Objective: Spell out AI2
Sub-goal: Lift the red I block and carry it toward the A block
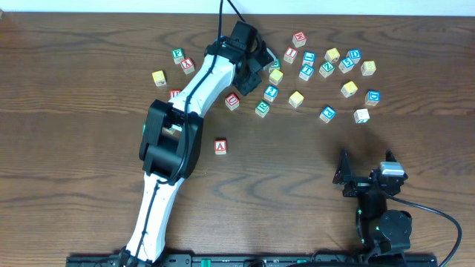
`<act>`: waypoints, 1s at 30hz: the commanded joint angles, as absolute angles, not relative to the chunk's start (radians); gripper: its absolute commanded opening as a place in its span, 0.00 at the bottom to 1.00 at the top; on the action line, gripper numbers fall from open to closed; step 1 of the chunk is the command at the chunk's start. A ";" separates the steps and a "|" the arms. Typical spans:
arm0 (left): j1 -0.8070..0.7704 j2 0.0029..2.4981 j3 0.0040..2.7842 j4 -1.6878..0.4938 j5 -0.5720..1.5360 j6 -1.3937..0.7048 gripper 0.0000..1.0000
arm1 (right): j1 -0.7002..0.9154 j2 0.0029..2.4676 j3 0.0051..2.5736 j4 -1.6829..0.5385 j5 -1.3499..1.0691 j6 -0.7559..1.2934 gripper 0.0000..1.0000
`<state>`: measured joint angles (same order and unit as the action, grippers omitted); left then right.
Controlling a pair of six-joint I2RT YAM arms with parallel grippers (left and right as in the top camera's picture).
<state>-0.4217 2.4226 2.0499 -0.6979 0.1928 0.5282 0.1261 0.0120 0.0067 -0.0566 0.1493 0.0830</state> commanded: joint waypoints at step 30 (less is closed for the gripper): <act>-0.425 1.920 1.950 -1.139 0.055 -0.202 0.08 | 0.116 0.007 0.006 -0.061 0.150 0.081 0.99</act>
